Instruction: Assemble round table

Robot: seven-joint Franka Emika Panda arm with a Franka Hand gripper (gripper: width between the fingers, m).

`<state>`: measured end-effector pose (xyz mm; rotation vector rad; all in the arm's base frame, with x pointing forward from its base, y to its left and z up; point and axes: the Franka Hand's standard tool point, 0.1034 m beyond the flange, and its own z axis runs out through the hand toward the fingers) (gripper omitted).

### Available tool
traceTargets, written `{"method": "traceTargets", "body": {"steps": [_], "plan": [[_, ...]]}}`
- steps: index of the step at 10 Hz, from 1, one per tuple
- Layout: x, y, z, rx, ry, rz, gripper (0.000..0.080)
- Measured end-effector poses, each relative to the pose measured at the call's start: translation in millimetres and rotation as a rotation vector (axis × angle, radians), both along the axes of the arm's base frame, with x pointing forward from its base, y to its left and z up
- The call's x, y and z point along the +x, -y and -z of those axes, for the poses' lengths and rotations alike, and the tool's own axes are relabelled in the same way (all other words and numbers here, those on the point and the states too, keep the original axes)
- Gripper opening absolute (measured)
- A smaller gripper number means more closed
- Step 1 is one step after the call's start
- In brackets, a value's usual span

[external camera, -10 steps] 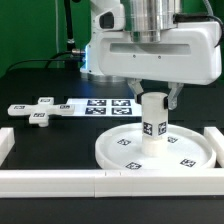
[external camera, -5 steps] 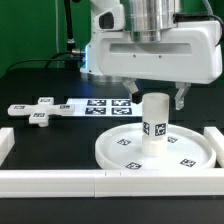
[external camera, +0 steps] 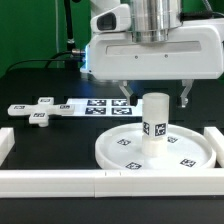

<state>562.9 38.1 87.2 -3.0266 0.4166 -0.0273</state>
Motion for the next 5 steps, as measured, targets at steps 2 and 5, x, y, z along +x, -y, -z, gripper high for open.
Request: {"method": "traceTargets", "body": {"steps": [2,5], "plan": [[4.5,-1.6,-4.5,-0.070,0.013,-0.329,0.0649],[4.9,-1.1,-4.1,-0.090,0.024,-0.589,0.0649]]}}
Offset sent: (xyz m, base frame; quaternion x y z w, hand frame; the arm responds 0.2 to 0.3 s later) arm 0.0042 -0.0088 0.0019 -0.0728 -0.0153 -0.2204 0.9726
